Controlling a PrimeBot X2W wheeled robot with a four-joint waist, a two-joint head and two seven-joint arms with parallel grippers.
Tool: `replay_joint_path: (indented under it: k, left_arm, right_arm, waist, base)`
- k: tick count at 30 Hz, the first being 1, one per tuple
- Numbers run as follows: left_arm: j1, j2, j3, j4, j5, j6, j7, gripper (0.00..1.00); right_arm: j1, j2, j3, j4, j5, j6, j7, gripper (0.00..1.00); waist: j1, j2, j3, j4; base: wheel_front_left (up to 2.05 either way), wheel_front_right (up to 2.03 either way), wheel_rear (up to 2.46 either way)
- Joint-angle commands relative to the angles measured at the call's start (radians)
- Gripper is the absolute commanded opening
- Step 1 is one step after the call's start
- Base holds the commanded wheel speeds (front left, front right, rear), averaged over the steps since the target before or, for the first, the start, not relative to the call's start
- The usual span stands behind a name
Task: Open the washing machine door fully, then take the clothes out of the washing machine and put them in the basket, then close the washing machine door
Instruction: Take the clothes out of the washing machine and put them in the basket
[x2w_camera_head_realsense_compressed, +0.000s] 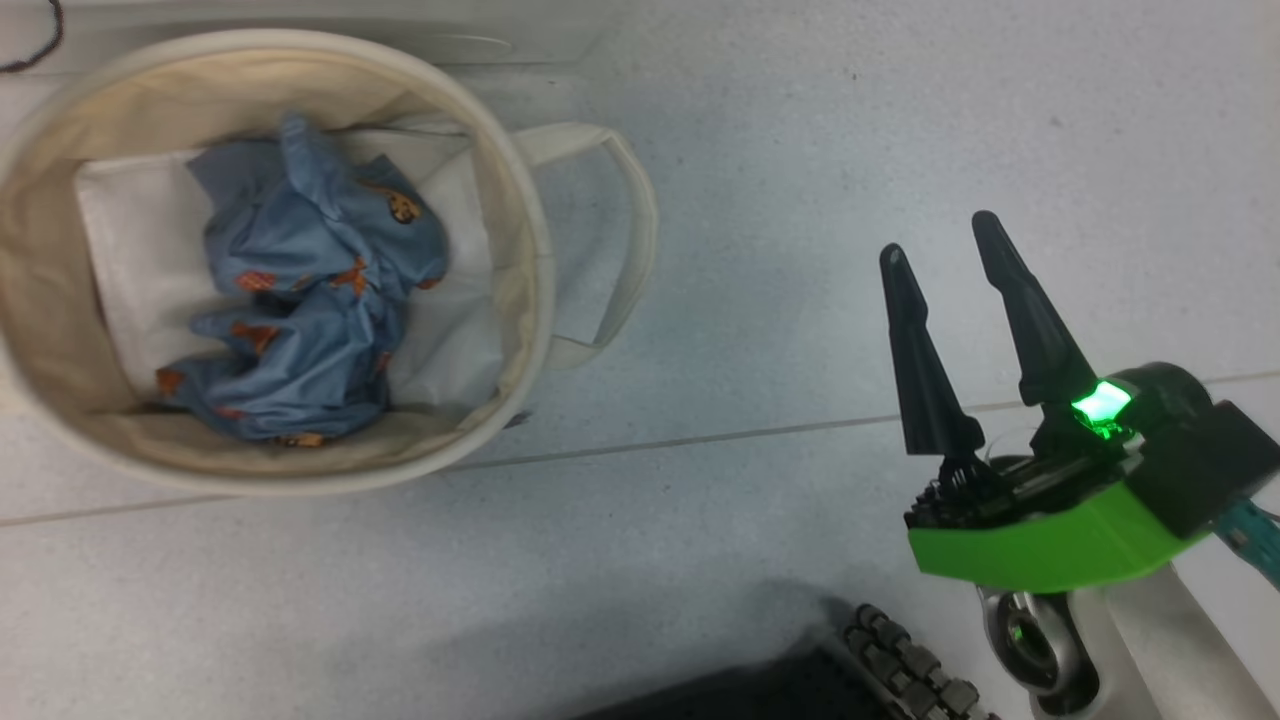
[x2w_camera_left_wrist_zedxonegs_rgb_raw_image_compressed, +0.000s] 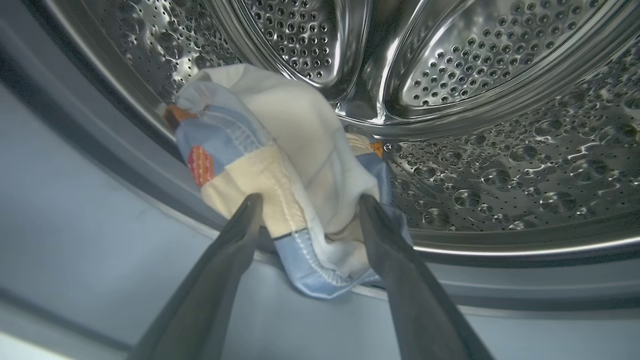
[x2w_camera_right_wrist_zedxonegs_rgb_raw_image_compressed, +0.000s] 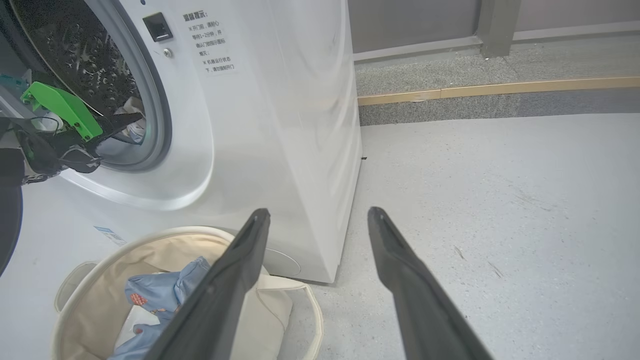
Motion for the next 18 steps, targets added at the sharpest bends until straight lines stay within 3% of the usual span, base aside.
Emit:
replay_joint_path:
  k: [1, 9, 10, 11, 18]
  left_arm:
    - [-0.032, 0.056, 0.003, -0.017, 0.000, 0.010, 0.007, 1.00]
    - [-0.104, 0.073, -0.035, 0.003, 0.031, 0.042, 0.031, 0.98]
    - [-0.110, 0.073, -0.041, 0.005, 0.036, 0.049, 0.028, 0.14]
    - [-0.114, 0.072, -0.044, 0.006, 0.037, 0.051, 0.027, 0.00]
    - [-0.117, 0.061, -0.059, 0.012, 0.041, 0.044, -0.010, 0.00]
  right_arm:
    - [0.055, 0.005, 0.009, -0.038, -0.010, 0.007, -0.008, 1.00]
    - [0.074, 0.021, -0.018, -0.056, -0.020, 0.007, -0.008, 1.00]
    - [0.073, 0.024, -0.019, -0.056, -0.021, 0.007, -0.008, 1.00]
    - [0.073, 0.027, -0.020, -0.056, -0.021, 0.007, -0.008, 1.00]
    - [0.053, 0.032, -0.015, -0.044, -0.022, 0.007, -0.008, 1.00]
  waist:
    - [-0.0002, 0.0001, 0.018, -0.019]
    - [-0.0002, 0.0001, 0.067, -0.038]
    - [-0.0002, 0.0001, 0.069, -0.038]
    - [-0.0002, 0.0001, 0.071, -0.037]
    - [-0.0002, 0.0001, 0.053, -0.026]
  base:
    - [0.00, 0.00, 0.00]
    - [0.00, 0.00, 0.00]
    - [0.00, 0.00, 0.00]
    - [0.00, 0.00, 0.00]
    - [0.00, 0.00, 0.00]
